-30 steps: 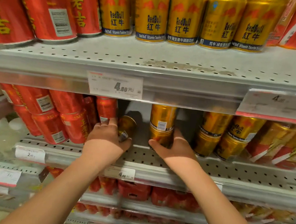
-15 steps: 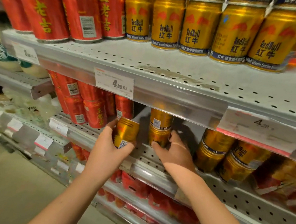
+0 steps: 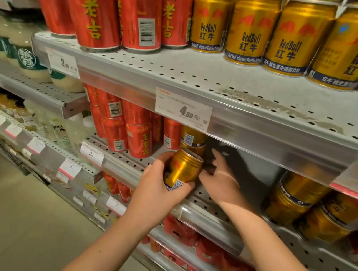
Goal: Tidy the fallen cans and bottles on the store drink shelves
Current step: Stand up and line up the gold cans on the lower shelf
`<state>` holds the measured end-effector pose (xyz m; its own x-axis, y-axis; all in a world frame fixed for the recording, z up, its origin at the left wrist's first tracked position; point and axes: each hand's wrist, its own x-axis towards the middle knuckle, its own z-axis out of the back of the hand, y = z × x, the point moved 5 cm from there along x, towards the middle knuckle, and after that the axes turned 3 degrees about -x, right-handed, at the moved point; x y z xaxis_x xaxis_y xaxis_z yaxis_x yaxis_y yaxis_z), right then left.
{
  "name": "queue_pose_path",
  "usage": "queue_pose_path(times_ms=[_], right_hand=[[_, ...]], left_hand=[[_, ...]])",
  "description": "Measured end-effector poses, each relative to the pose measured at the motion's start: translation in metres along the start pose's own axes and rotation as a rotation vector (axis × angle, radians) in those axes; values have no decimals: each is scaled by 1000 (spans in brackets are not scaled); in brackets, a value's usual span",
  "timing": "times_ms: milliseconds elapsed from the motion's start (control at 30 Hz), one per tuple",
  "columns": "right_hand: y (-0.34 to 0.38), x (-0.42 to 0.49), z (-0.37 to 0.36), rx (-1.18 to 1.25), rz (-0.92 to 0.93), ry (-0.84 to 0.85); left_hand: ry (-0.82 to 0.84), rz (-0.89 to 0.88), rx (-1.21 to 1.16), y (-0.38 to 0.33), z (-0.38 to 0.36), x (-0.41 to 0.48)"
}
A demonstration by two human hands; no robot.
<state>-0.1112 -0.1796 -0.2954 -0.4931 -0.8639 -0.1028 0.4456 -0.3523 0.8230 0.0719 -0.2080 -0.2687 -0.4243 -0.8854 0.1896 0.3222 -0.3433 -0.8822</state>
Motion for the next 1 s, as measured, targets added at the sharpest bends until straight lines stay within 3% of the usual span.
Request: queue_pose_path(times_ms=[100, 233, 300, 467, 667, 833, 1000], right_hand=[[-16, -18, 20, 190, -39, -154], [-23, -33, 28, 345, -165, -137], [-21, -38, 32, 285, -110, -134], [-21, -46, 51, 151, -35, -322], [-24, -35, 56, 82, -25, -396], [-17, -25, 55, 41, -34, -413], [5, -38, 55, -253, -37, -557]], left_hand=[[59, 12, 18, 5, -18, 7], [179, -18, -35, -7, -52, 13], [193, -45, -33, -13, -64, 15], [275, -168, 134, -22, -74, 26], [9, 51, -140, 24, -13, 44], [182, 59, -162, 21, -25, 74], [184, 29, -192, 23, -32, 89]])
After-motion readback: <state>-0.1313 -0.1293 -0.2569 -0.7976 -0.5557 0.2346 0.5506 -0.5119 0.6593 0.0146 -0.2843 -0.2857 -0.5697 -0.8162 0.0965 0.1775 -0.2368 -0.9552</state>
